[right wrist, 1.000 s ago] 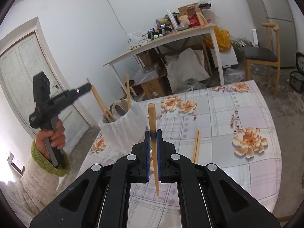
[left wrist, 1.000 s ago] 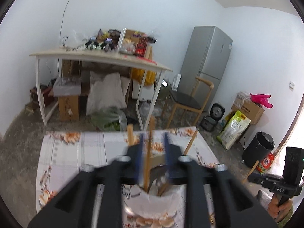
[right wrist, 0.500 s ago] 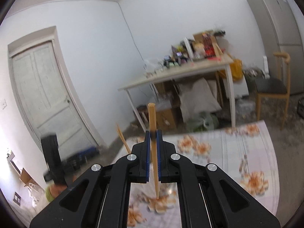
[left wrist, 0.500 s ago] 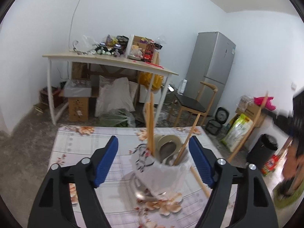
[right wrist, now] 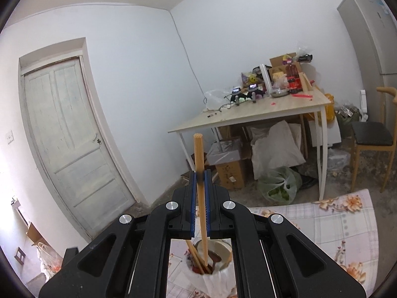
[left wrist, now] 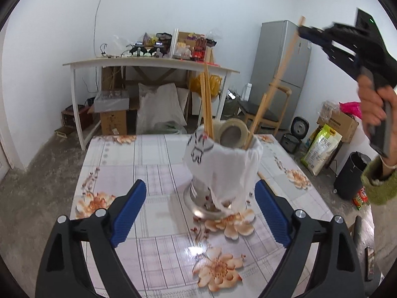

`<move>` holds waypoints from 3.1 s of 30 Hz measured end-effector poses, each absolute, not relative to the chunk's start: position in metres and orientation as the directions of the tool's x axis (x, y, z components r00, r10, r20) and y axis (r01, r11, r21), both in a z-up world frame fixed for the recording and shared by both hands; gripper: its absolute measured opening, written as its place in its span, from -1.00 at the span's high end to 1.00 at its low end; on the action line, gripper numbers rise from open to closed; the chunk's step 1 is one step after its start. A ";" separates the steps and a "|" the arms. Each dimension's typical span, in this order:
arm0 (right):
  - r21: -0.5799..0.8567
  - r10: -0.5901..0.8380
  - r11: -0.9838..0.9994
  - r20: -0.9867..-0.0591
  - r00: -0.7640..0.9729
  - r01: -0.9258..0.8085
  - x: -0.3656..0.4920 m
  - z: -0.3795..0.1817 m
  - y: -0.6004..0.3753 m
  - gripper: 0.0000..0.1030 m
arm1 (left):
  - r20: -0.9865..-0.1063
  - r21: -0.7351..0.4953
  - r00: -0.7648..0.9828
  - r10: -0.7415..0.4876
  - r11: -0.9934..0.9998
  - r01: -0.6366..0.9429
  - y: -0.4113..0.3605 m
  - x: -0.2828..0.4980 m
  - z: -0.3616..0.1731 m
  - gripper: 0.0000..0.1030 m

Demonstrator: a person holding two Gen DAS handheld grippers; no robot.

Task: Organize utensils
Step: 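Lower the chopstick held in the right tool into the holder and open, then move the open right tool down to a wooden chopstick on the table and grasp it, then grasp another wooden chopstick with the left tool while the right tool holds its chopstick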

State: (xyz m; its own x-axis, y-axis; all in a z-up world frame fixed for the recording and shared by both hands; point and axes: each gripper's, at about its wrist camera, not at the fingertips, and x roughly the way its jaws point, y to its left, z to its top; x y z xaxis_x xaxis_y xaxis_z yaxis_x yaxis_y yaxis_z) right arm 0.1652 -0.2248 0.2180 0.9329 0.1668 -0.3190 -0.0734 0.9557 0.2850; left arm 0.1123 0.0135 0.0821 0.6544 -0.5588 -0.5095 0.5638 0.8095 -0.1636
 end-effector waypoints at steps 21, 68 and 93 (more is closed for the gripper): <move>0.209 0.154 0.977 -0.535 0.831 -0.046 0.179 0.151 -0.205 0.27 | -0.547 -0.175 0.625 -0.557 0.807 0.565 0.002 0.116 0.070 -0.74; 0.109 -0.092 0.939 -0.834 0.544 0.327 0.071 -0.056 -0.297 0.91 | -0.774 -0.128 0.381 -0.505 0.714 0.688 -0.158 0.098 -0.006 -0.80; 0.277 -0.028 0.872 -0.795 0.606 0.404 0.024 -0.056 -0.331 0.92 | -0.838 0.015 0.386 -0.386 0.691 0.723 -0.279 0.124 -0.052 0.66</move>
State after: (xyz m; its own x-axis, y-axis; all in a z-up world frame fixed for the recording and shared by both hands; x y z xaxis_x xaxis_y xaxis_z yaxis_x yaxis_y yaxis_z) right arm 0.0237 -0.3312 -0.0562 0.6060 -0.0281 -0.7950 0.4042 0.8716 0.2774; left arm 0.1244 -0.2788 -0.0521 0.3861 -0.3860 -0.8378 0.7228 0.6909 0.0148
